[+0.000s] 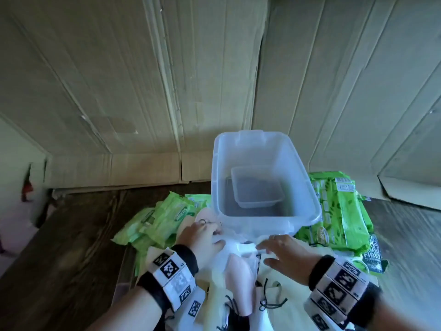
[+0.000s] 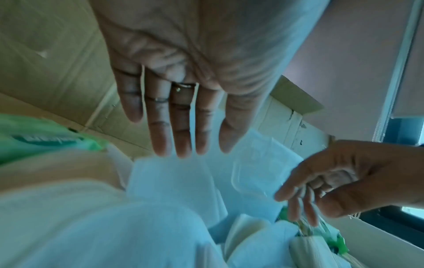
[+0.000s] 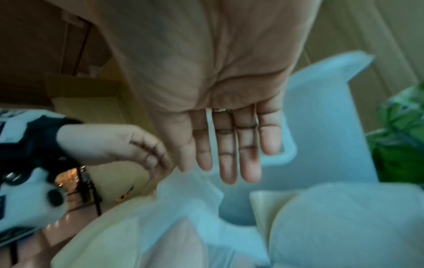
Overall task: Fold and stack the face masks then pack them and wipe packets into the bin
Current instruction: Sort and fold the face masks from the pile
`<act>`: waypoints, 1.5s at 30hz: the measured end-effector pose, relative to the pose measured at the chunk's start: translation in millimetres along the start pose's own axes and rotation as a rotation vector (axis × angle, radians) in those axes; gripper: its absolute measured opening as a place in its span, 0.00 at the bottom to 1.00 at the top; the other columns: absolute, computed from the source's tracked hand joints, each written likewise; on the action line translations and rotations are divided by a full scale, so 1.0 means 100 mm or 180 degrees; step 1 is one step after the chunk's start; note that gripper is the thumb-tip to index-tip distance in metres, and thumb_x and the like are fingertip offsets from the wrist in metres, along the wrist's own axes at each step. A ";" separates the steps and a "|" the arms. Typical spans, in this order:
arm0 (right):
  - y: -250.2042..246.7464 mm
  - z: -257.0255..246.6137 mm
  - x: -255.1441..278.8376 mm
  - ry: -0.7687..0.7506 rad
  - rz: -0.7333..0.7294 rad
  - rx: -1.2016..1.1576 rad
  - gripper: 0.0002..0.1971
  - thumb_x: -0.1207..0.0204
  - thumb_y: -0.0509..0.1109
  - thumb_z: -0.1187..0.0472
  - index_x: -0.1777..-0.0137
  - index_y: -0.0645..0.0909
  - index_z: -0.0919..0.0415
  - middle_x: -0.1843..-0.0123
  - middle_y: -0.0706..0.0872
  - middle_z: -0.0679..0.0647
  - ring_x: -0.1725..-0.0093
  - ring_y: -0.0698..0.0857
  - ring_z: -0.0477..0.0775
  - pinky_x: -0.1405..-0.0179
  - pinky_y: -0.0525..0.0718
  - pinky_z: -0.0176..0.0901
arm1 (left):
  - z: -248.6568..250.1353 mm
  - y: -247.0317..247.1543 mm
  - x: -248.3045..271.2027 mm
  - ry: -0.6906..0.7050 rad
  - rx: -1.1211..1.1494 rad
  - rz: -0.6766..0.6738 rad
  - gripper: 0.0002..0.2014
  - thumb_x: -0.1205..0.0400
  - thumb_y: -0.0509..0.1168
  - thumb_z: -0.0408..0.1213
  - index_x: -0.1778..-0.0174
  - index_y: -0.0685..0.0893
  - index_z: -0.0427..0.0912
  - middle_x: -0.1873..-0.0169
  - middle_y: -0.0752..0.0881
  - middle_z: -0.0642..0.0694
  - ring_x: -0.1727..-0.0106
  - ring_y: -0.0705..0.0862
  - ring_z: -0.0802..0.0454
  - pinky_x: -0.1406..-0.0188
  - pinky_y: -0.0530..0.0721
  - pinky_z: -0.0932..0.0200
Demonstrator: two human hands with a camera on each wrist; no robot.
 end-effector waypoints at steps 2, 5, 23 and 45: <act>0.22 -0.10 -0.08 -0.0127 -0.0150 0.0010 0.23 0.20 0.62 0.59 0.25 0.67 0.52 0.30 0.75 0.55 0.33 0.75 0.53 0.36 0.69 0.38 | 0.05 0.06 -0.06 -0.0014 -0.0273 0.0043 0.19 0.22 0.65 0.48 0.36 0.76 0.48 0.36 0.74 0.48 0.34 0.74 0.47 0.38 0.74 0.56; 0.49 -0.11 -0.12 -0.0104 -0.0362 -0.0078 0.30 0.20 0.63 0.61 0.21 0.57 0.53 0.26 0.68 0.59 0.28 0.69 0.55 0.34 0.64 0.39 | -0.13 0.28 -0.09 -0.0157 -0.0492 -0.0073 0.24 0.27 0.69 0.48 0.36 0.73 0.49 0.36 0.71 0.46 0.33 0.71 0.45 0.37 0.73 0.52; 0.43 -0.22 -0.28 -0.0252 0.1050 0.0193 0.03 0.26 0.68 0.62 0.53 0.81 0.58 0.59 0.81 0.53 0.56 0.78 0.55 0.71 0.67 0.29 | -0.31 0.14 0.07 0.0994 0.1189 0.0444 0.13 0.22 0.62 0.20 0.58 0.89 0.38 0.63 0.84 0.62 0.62 0.80 0.81 0.57 0.71 0.86; 0.21 0.01 0.54 0.0229 0.3466 -0.1396 0.10 0.37 0.70 0.72 0.64 0.78 0.56 0.77 0.74 0.47 0.77 0.75 0.35 0.77 0.69 0.26 | -0.13 0.43 0.53 0.1404 0.1710 0.1115 0.21 0.20 0.65 0.30 0.29 0.78 0.42 0.67 0.76 0.53 0.67 0.76 0.57 0.63 0.71 0.68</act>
Point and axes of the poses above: each hand's wrist, its own x-axis away from the middle knuckle, its own y-axis out of the palm, z = x × y, the point moved 6 cm from there along -x, towards the middle knuckle
